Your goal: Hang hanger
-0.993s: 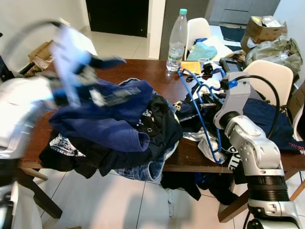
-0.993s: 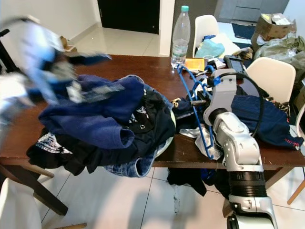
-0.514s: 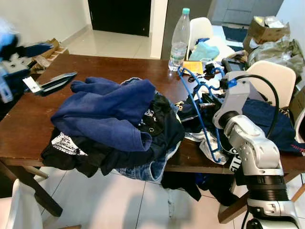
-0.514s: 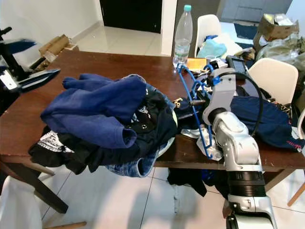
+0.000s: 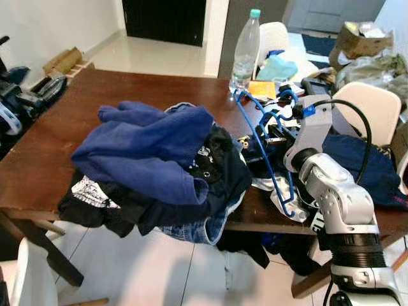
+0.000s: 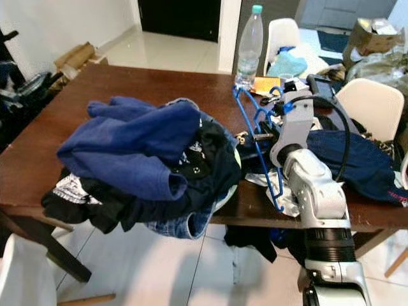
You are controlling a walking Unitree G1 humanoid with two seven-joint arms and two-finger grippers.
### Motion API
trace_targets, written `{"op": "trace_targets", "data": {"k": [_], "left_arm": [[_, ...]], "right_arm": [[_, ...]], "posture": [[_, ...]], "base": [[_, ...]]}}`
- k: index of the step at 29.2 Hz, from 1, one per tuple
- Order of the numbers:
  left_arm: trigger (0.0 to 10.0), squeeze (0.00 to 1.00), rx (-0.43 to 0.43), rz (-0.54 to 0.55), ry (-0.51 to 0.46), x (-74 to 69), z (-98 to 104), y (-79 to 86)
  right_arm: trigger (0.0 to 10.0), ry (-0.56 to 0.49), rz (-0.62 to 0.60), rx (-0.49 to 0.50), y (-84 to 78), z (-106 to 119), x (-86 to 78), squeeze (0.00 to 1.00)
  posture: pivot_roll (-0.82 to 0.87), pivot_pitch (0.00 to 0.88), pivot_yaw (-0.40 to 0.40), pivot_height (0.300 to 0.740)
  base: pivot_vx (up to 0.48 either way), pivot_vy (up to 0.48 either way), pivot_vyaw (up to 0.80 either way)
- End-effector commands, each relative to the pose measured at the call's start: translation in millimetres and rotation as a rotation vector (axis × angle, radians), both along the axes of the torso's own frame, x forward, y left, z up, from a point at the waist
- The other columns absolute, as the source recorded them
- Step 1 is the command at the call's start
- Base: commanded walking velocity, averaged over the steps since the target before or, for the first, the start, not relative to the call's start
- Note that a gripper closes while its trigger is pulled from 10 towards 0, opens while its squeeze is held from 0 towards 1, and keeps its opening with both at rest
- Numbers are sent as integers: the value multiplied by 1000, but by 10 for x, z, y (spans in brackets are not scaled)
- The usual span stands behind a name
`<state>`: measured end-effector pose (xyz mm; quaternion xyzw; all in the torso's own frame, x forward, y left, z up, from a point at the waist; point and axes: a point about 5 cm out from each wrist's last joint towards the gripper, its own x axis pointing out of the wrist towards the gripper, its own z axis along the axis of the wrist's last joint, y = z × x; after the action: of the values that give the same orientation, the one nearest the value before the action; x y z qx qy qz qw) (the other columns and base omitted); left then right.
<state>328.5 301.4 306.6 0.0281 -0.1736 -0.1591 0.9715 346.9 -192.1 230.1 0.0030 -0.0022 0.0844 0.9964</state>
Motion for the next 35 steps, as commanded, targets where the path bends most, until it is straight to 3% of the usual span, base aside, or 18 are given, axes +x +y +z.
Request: {"op": "trace_targets", "data": {"k": [1,4,6,12,20,27,28,29,35], "left_arm": [[10000,0,3,-105,22,55,-47,-128],[10000,0,32,-179,67,103,-149,-250],[10000,0,32,-179,67,103,-149,-250],[10000,0,38,-245,159,140,-410,-350],[10000,0,10,-180,181,174,-469,-256],[10000,0,-63,-161,171,95,-454,-134],[5569,0,-67,-164,173,91,-460,-134],[0,0,-82,-181,172,85,-465,-144],[0,0,-90,-244,172,69,-482,-207]], "right_arm": [[10000,0,-15,-10,-38,16,-12,0],[10000,-2,-17,-13,-45,24,-13,0],[10000,-2,-17,-13,-45,24,-13,0],[10000,-5,-16,-22,-52,41,-5,0],[10000,-5,-19,-25,-66,50,-7,0],[10000,2,-21,-24,-75,33,-19,0],[10000,3,-20,-24,-72,33,-17,0],[10000,2,-19,-23,-66,35,-12,0],[10000,-1,-17,-23,-59,47,-9,0]], "posture": [[82,96,-48,740],[80,94,-49,740],[80,94,-49,740],[75,89,-56,740],[71,92,-54,740],[74,100,-57,740],[74,100,-57,740],[76,99,-58,740],[72,99,-55,740]], "base": [[0,0,0],[0,0,0],[0,0,0],[0,0,0],[0,0,0],[0,0,0],[0,0,0],[0,0,0],[0,0,0]]}}
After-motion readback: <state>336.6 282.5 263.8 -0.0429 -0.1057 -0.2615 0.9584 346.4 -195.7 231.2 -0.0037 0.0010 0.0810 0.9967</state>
